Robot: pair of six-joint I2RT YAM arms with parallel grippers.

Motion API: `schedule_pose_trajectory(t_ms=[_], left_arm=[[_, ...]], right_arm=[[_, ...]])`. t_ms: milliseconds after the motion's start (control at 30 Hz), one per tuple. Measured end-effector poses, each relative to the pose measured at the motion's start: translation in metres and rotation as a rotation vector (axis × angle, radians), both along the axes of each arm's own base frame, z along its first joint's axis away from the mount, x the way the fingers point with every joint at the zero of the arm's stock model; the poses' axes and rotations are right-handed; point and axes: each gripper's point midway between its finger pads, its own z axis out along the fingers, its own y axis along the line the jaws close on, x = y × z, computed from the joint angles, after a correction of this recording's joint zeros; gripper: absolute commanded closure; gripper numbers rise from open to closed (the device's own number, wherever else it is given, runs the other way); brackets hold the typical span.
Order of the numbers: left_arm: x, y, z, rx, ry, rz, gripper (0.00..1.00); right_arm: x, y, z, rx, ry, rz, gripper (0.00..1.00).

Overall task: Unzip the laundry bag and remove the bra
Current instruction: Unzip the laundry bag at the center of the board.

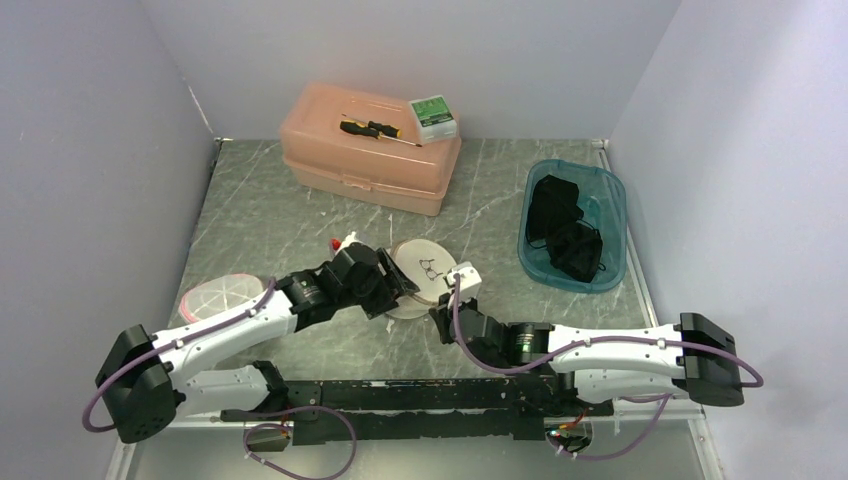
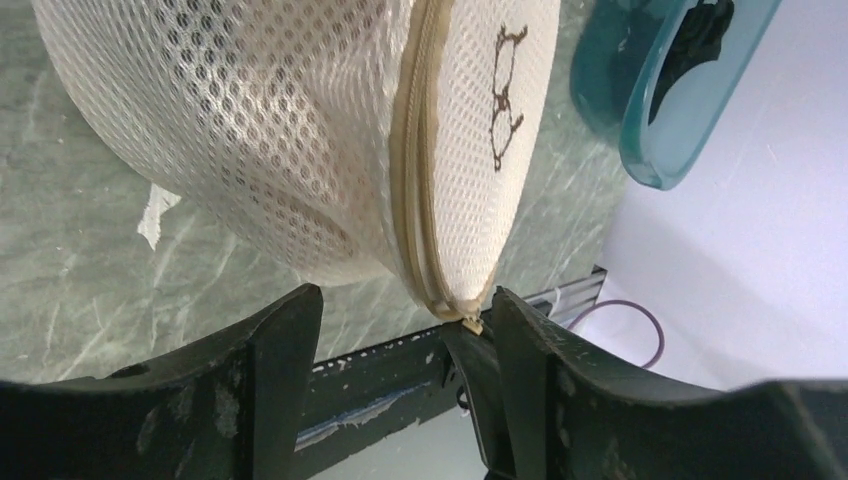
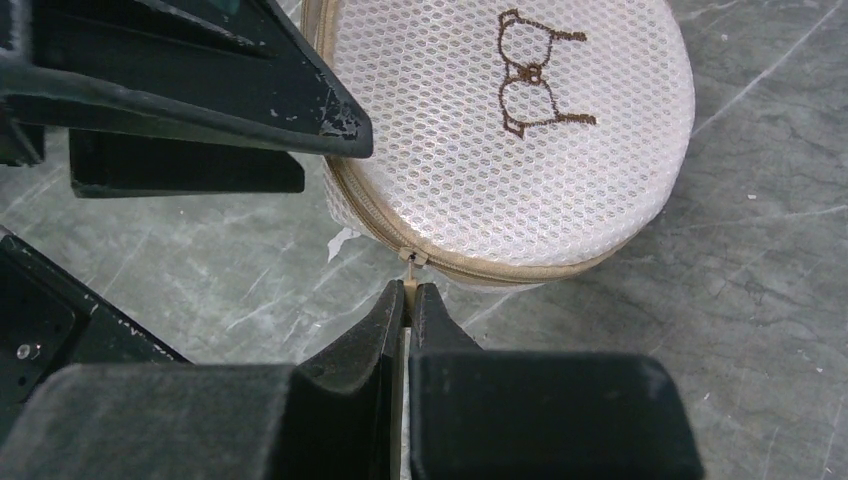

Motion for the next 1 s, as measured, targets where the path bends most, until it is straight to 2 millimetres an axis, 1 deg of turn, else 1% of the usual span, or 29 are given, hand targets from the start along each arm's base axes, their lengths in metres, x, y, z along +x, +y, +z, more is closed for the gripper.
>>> schedule_pose_trajectory(t_ms=[67,133,267,433,500,533,567,700,800,900,1000], left_arm=[[0.003,0.001,-0.003,0.007,0.0,0.019,0.43],[0.007,-0.001,-0.003,0.002,-0.005,0.038,0.47],[0.015,-0.006,-0.004,-0.006,-0.018,0.052,0.51],[0.018,-0.009,-0.018,0.02,0.001,0.053,0.75],[0.019,-0.01,-0.021,0.026,0.003,0.052,0.87],[0.019,-0.01,-0.022,0.027,0.004,0.052,0.94],[0.019,-0.011,-0.022,0.026,0.002,0.051,0.97],[0.021,-0.013,-0.017,0.013,-0.019,0.041,0.97],[0.022,-0.012,-0.011,0.009,-0.041,0.03,0.97],[0.024,-0.007,-0.003,0.001,-0.065,0.026,0.97],[0.028,0.0,0.008,-0.015,-0.089,0.031,0.97]], right_arm=[[-0.001,0.0,0.0,0.004,0.003,0.001,1.0],[-0.001,0.001,0.0,0.006,0.007,0.004,1.0],[-0.003,0.003,-0.005,-0.006,0.018,0.018,1.0],[-0.005,0.005,-0.008,-0.012,0.026,0.029,1.0],[-0.005,0.005,-0.008,-0.012,0.027,0.03,1.0],[-0.005,0.005,-0.008,-0.012,0.027,0.029,1.0],[-0.005,0.005,-0.008,-0.011,0.026,0.029,1.0],[-0.005,0.004,-0.008,-0.006,0.028,0.024,1.0],[-0.002,-0.001,-0.011,-0.002,0.035,0.007,1.0],[0.006,-0.014,-0.016,0.008,0.051,-0.033,1.0],[0.018,-0.03,-0.019,0.03,0.068,-0.087,1.0]])
